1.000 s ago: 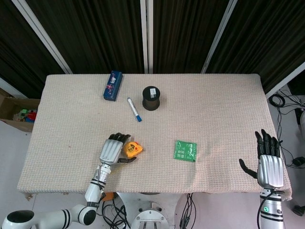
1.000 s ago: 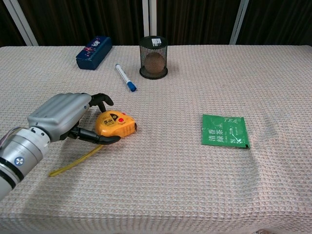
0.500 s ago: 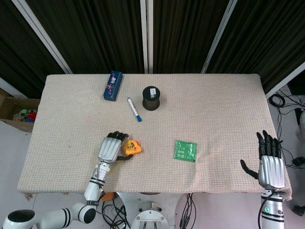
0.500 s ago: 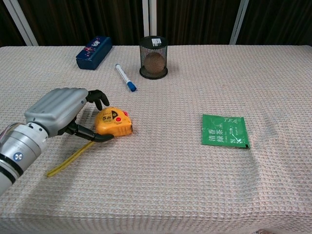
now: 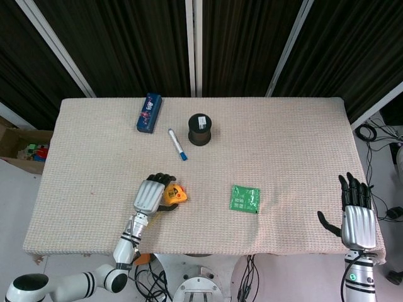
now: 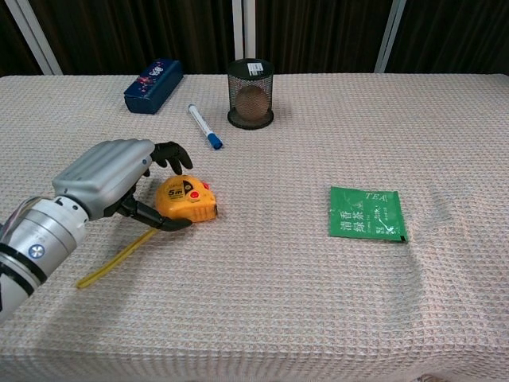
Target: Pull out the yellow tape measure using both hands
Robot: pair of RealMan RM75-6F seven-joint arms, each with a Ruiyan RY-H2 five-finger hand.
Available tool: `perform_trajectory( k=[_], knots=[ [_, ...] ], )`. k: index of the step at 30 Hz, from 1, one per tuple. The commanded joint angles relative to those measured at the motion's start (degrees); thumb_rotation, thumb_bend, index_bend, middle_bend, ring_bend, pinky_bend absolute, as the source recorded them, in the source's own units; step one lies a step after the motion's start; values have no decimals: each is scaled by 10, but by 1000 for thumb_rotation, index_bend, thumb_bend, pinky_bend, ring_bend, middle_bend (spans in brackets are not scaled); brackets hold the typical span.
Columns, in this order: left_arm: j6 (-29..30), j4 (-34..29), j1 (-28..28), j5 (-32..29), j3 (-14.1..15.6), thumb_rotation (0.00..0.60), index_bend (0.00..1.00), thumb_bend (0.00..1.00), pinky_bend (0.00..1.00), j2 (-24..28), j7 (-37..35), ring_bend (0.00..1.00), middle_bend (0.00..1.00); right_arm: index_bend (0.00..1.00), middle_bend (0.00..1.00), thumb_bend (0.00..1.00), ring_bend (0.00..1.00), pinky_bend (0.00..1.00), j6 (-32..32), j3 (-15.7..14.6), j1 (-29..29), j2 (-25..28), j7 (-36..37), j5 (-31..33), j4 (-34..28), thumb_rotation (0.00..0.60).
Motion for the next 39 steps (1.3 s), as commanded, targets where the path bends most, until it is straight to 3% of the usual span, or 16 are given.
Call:
perform_trajectory(
  k=[1, 6, 9, 12, 17, 26, 34, 39],
  knots=[
    [-2, 0, -1, -3, 0, 460, 319, 130, 368, 0, 7, 284, 329, 0, 0, 176, 0, 0, 0, 0, 0, 0, 1, 0, 0, 600],
    [-4, -4, 0, -10, -1, 481, 339, 137, 397, 2, 11, 307, 363, 0, 0, 176, 0, 0, 0, 0, 0, 1, 2, -1, 0, 600],
    [-6, -9, 0, -13, -2, 569, 364, 148, 424, 4, 10, 335, 389, 0, 0, 176, 0, 0, -1, -1, 0, 1, 2, -1, 1, 600],
    [-7, -11, -1, -14, -3, 597, 401, 157, 457, 4, 6, 369, 425, 0, 0, 176, 0, 0, -2, -1, 0, 0, 3, 0, 2, 600],
    [4, -6, -2, -4, -5, 600, 485, 179, 524, -2, -15, 439, 504, 0, 0, 177, 0, 0, -2, -2, 0, 0, 3, 1, 2, 600],
    [38, -18, 5, 11, -24, 600, 590, 212, 606, -11, -130, 533, 604, 0, 0, 180, 0, 0, -4, -2, 3, 2, -2, -5, -3, 600],
    [64, -53, 5, -2, -66, 600, 645, 262, 639, -26, -193, 575, 656, 0, 0, 185, 0, 0, -14, 4, 29, -3, -29, -42, -23, 600],
    [64, -83, -2, -23, -95, 600, 667, 300, 661, -39, -218, 594, 675, 0, 0, 183, 0, 0, -36, 16, 64, -22, -84, -79, -59, 600]
  ],
)
